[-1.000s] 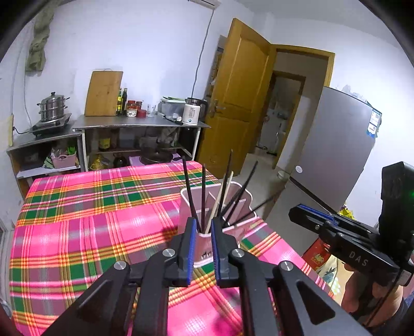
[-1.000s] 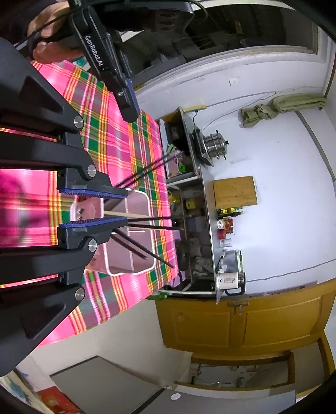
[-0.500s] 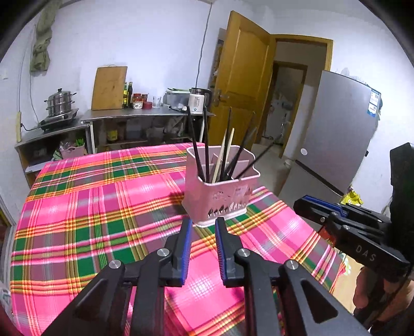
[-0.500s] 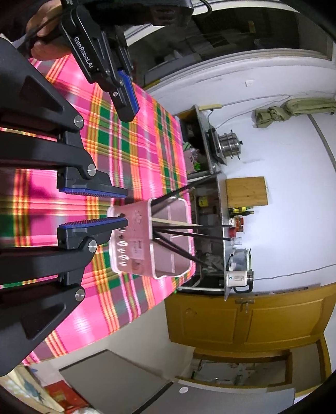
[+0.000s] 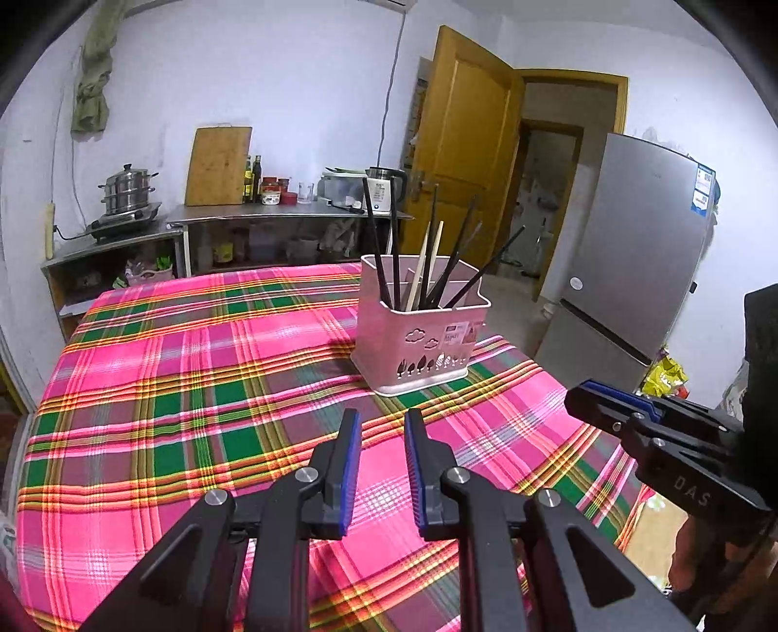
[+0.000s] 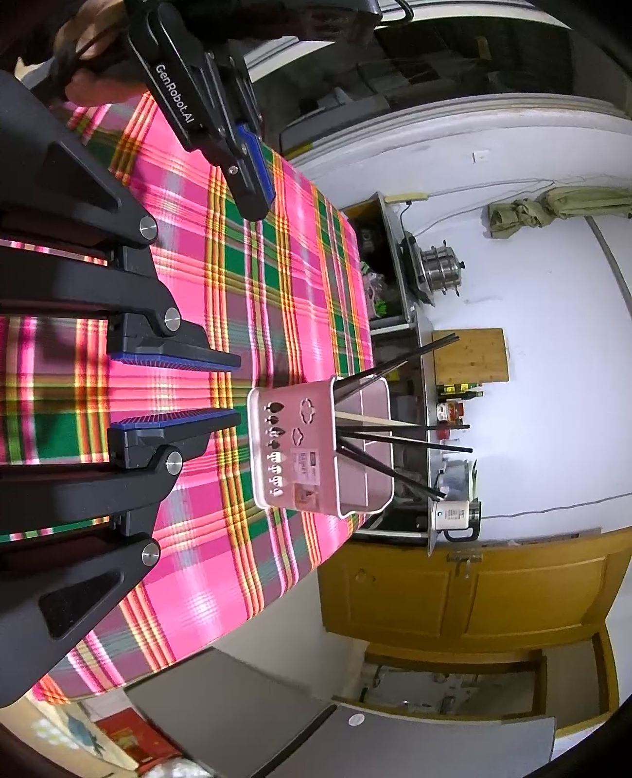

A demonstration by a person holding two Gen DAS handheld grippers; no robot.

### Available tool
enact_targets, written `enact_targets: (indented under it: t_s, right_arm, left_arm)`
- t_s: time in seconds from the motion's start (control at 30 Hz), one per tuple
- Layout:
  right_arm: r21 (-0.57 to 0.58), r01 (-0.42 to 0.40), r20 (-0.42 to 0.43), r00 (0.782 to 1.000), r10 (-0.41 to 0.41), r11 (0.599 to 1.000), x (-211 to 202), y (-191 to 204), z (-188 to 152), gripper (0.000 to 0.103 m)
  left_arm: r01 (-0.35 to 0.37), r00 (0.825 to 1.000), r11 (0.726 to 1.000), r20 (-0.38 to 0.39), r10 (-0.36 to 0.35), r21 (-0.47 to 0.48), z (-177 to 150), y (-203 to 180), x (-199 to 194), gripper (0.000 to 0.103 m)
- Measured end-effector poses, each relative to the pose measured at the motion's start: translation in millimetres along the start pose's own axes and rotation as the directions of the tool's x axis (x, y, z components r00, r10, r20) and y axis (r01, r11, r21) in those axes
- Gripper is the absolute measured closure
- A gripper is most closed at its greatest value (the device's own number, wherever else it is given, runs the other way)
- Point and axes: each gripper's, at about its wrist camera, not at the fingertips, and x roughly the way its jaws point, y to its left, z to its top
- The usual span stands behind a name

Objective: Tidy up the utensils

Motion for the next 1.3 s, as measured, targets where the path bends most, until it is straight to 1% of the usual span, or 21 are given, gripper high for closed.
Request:
enact_targets:
  t_s: [0.4,1.3]
  right_arm:
    - [-0.011,0.017,0.016,1.0,-0.016,1.0,-2.9,3.7,-2.7,0.087]
    - [-0.005,0.024,0.002,1.0,-0.024,1.0,-2.1,3.5,-4.7,0.087]
  left_arm:
    - [-0.006,1.0,1.0,0.016,0.006,-0.005,-4.0,0.4,-6.5,0.086]
    - [-0.014,1.0,1.0,0.015,0.014,0.009,-5.1,-3.3,-6.6,0.086]
